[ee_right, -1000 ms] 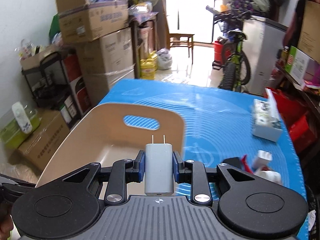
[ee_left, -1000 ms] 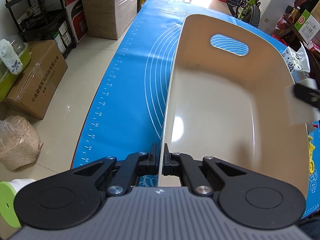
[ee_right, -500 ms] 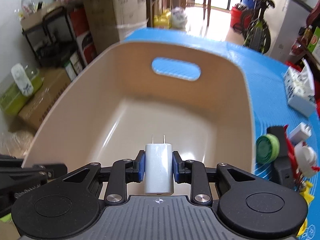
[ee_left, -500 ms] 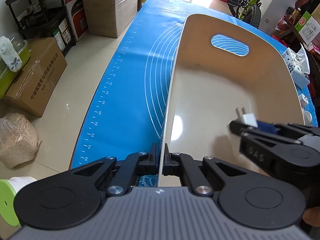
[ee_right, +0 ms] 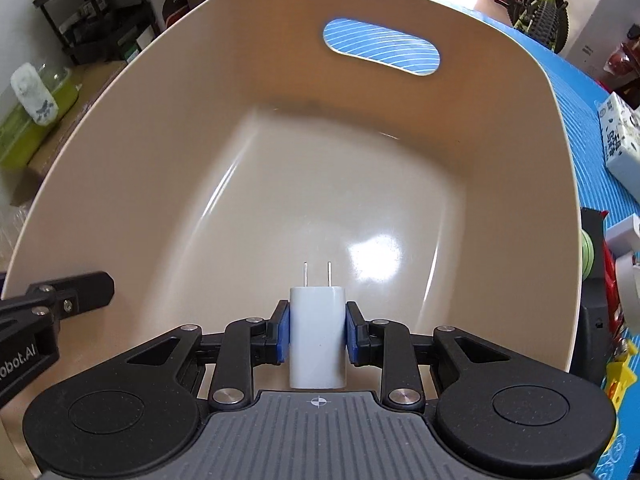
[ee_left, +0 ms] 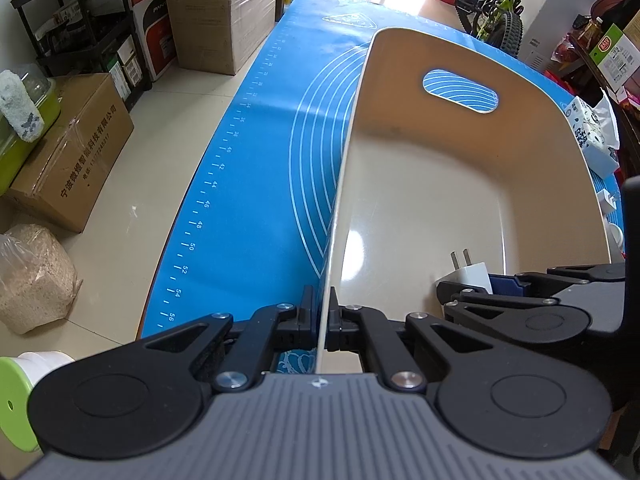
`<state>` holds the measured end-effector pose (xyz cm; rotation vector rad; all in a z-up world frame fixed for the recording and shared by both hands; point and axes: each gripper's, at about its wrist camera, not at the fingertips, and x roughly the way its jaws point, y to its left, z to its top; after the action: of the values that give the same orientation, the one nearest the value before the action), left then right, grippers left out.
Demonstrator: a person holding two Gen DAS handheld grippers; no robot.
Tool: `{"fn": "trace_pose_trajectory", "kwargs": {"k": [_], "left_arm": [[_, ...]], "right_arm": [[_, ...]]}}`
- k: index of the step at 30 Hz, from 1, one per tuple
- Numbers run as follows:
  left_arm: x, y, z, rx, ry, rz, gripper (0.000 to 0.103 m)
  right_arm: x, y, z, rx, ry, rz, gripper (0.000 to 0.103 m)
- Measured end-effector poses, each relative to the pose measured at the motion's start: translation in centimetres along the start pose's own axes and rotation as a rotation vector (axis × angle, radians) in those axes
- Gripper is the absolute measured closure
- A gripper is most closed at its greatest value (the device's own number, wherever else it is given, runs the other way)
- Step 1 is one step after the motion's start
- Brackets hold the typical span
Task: Organize rigid objects
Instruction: 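Carry the charger into the basket and open the right gripper, then move the right gripper to the yellow plastic tool and grasp it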
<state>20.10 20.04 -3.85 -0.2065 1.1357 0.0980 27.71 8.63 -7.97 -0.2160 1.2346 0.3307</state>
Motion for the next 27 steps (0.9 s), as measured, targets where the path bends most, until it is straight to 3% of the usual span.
{"fn": "trace_pose_trajectory", "kwargs": {"k": [2, 6, 11, 12, 15, 27], "left_arm": [[0.0, 0.0, 0.0, 0.0, 0.0, 0.001, 0.099], [0.0, 0.0, 0.0, -0.001, 0.0, 0.0, 0.099], [0.0, 0.0, 0.0, -0.001, 0.0, 0.0, 0.099], [0.0, 0.0, 0.0, -0.001, 0.0, 0.001, 0.099], [0.0, 0.0, 0.0, -0.001, 0.0, 0.001, 0.099], [-0.1, 0.0, 0.0, 0.0, 0.0, 0.004, 0.099]], "right_arm": [[0.0, 0.3, 0.1, -0.011, -0.003, -0.001, 0.067], [-1.6, -0.2, -0.3, 0.006, -0.09, 0.014, 0.04], [-4.8, -0.9, -0.6, 0.004, -0.174, 0.05, 0.031], [-5.5, -1.1, -0.7, 0.004, -0.183, 0.048, 0.022], [-7.5, -1.9, -1.5, 0.009, -0.246, 0.03, 0.012], [-12.9, -9.1, -3.6, 0.094, -0.341, 0.016, 0.009]]}}
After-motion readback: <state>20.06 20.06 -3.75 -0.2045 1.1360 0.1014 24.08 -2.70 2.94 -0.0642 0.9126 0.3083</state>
